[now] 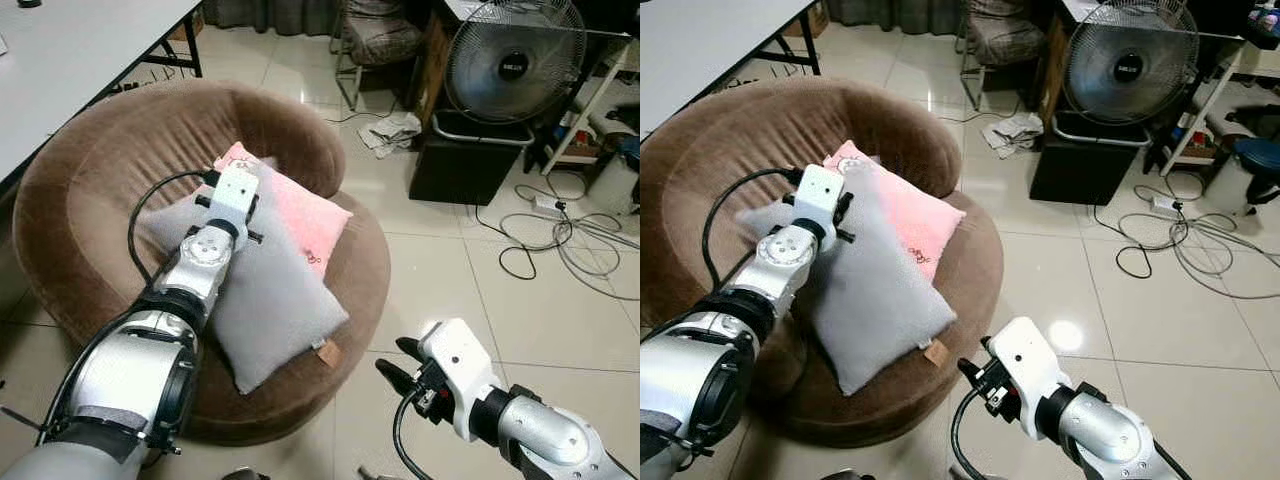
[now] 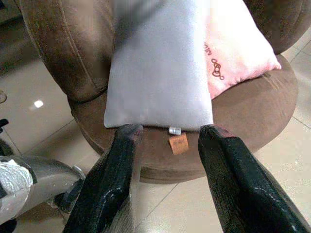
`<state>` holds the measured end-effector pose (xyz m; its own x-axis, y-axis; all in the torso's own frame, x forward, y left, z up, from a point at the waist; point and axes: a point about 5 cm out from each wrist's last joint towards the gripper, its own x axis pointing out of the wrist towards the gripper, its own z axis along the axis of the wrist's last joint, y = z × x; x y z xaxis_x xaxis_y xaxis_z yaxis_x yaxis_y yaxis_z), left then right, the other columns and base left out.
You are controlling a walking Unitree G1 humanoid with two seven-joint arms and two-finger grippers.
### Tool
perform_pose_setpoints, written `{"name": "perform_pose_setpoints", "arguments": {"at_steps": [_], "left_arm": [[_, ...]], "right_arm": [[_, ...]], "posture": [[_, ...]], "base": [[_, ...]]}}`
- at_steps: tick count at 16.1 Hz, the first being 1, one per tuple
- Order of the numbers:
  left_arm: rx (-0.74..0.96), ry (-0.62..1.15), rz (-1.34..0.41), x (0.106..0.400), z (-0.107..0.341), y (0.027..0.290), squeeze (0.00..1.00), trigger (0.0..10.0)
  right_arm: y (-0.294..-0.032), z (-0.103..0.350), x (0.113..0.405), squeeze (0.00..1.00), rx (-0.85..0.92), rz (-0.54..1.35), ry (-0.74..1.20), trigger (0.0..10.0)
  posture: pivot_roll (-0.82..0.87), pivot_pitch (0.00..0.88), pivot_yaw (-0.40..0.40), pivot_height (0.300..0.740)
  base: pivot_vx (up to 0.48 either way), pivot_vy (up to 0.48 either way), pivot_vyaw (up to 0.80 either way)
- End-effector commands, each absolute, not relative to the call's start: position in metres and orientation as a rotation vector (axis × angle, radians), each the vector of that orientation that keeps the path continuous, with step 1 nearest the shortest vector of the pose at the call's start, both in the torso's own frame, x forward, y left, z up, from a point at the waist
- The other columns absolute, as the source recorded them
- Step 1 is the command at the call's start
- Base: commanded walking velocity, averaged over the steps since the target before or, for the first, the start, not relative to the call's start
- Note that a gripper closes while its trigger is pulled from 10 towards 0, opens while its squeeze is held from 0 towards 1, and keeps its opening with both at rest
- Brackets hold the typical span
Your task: Move the pillow to the sofa from floor
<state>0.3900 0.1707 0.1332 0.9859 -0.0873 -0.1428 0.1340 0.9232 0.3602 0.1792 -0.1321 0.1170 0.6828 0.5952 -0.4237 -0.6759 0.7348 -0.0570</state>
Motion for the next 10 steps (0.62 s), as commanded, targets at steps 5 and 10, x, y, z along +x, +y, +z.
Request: {"name": "perform_pose_setpoints", "arguments": {"at_steps": [5, 10], "left_arm": [[0.228, 0.032, -0.051, 0.396, 0.157, 0.184, 1.0, 10.0], [-0.096, -0.068, -0.264, 0.363, 0.124, 0.151, 0.0, 10.0]], "right_arm": [[-0.134, 0.109, 0.2, 0.0, -0.213, 0.621, 0.372, 10.0], [-0.143, 0.097, 0.239, 0.0, -0.187, 0.405, 0.329, 10.0]], "posture": [[-0.14, 0.0, -0.004, 0.74], [-0.08, 0.0, 0.027, 0.74]], "base": [[0.0, 0.0, 0.0], [0.0, 0.0, 0.0]]}}
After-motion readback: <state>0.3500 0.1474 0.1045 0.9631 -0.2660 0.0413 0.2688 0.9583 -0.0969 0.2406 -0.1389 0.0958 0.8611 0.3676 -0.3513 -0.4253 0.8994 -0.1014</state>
